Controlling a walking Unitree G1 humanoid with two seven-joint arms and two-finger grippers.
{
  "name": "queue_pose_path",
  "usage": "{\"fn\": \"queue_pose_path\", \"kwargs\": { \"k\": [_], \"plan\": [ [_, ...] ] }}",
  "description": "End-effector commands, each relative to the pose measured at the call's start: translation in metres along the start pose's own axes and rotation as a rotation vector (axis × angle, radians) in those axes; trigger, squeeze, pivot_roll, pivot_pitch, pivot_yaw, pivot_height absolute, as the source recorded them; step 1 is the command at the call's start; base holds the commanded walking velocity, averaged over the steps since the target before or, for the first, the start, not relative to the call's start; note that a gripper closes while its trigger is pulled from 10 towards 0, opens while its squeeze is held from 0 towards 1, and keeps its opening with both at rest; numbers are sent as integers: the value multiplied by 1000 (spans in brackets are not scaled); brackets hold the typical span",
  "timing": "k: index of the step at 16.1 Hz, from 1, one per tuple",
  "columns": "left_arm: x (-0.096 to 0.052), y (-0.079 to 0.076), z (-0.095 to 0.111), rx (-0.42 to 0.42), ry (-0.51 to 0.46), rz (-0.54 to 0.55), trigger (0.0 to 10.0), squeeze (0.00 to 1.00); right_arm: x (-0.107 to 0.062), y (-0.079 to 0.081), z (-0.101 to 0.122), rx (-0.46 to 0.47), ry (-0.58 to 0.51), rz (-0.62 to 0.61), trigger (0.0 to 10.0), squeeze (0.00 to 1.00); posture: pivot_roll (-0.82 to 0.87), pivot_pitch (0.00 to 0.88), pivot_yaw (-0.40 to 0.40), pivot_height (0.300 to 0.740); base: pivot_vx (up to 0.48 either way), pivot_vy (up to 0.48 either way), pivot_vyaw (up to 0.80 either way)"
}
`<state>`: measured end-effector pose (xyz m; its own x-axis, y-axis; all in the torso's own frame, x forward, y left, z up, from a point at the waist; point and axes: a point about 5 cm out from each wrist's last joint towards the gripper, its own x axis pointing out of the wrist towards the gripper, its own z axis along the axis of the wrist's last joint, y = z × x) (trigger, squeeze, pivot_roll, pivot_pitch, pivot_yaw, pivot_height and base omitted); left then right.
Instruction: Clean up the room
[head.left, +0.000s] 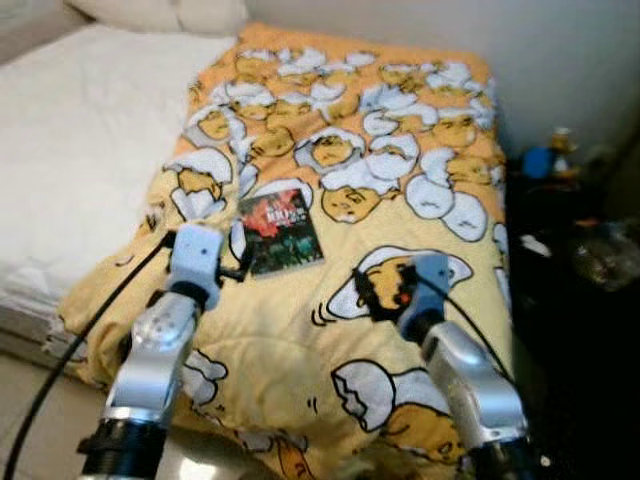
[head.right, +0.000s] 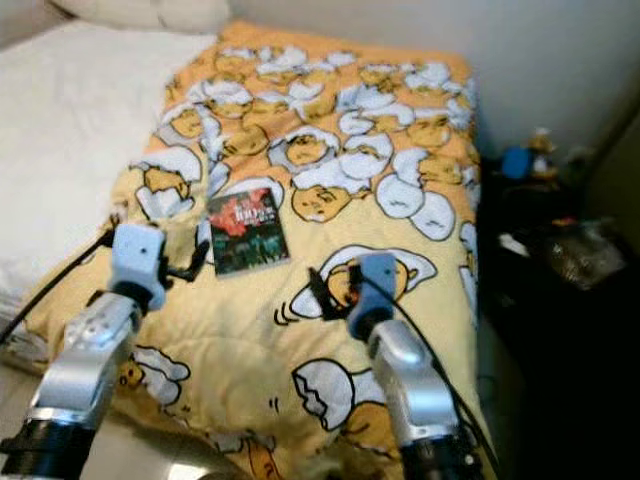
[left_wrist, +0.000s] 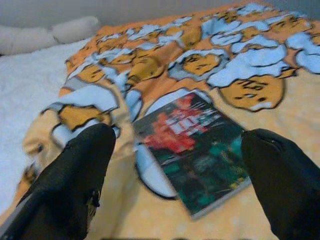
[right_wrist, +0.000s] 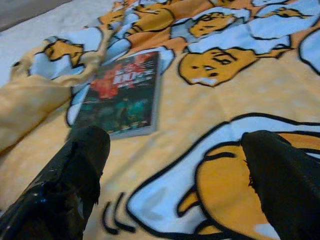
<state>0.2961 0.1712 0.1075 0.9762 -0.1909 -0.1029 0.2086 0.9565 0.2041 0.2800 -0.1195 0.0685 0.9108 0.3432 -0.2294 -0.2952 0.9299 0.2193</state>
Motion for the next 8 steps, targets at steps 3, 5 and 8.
{"fn": "queue_pose_path", "kwargs": {
  "k": [3,5,8],
  "plan": [
    [0,-8,0,16,5,-40,10000,690,-3,-6,-3,14,8,-26,10000,0,82,0,8,740,0,0,0],
    [1,-6,-1,15,19,-36,10000,686,-3,-8,-3,16,1,-45,10000,0,81,0,13,740,0,0,0],
    [2,-2,-7,-6,66,-12,10000,706,-3,-11,-1,24,-9,-67,10000,0,80,0,15,740,0,0,0]
  ]
}}
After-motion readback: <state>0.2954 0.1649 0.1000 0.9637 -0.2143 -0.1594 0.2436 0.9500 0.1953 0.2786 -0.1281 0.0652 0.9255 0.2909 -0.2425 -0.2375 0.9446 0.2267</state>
